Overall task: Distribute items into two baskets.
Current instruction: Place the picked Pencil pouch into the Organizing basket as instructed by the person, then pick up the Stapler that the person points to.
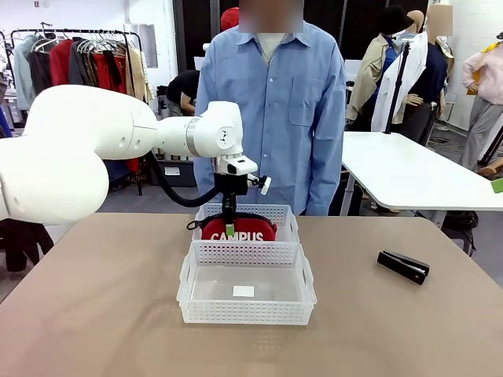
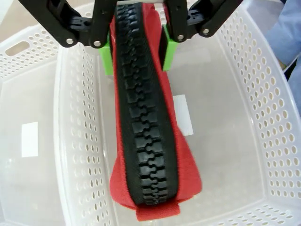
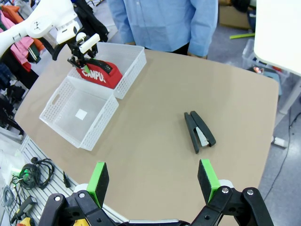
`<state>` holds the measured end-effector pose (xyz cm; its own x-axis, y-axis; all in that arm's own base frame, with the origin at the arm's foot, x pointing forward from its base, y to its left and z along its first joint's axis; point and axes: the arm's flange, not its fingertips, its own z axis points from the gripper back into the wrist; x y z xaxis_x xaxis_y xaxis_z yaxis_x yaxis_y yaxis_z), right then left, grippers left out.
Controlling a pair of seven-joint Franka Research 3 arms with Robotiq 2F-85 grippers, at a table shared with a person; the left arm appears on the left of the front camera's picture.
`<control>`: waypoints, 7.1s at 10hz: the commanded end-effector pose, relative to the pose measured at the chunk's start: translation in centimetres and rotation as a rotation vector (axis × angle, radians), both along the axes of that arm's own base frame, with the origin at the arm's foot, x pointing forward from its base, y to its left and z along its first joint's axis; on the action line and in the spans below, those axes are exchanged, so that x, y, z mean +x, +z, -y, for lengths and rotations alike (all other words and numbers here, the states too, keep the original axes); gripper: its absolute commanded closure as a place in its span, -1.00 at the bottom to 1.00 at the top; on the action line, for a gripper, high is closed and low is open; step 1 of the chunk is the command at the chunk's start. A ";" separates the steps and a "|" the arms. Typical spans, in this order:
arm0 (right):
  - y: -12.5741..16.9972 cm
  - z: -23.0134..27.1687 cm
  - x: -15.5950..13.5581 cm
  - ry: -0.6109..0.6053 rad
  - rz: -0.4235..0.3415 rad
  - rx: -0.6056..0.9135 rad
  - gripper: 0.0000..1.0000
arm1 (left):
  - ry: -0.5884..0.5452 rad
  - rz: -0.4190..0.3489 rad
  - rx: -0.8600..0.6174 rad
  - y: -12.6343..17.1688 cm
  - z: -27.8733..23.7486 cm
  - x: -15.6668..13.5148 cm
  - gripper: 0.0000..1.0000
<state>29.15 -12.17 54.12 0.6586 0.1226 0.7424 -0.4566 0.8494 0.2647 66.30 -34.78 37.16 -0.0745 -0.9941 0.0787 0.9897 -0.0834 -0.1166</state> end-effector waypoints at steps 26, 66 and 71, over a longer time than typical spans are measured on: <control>0.0 0.1 0.0 0.009 0.008 0.016 -1.00 | 0.194 0.120 -0.098 9.9 -5.1 -1.8 -1.00; 0.0 0.1 0.0 0.009 0.008 0.016 -1.00 | 1.072 0.037 -0.586 13.2 -39.9 -28.7 -1.00; 0.0 0.0 0.0 0.000 0.000 0.000 -1.00 | 1.072 0.037 -0.586 13.2 -39.9 -28.7 -1.00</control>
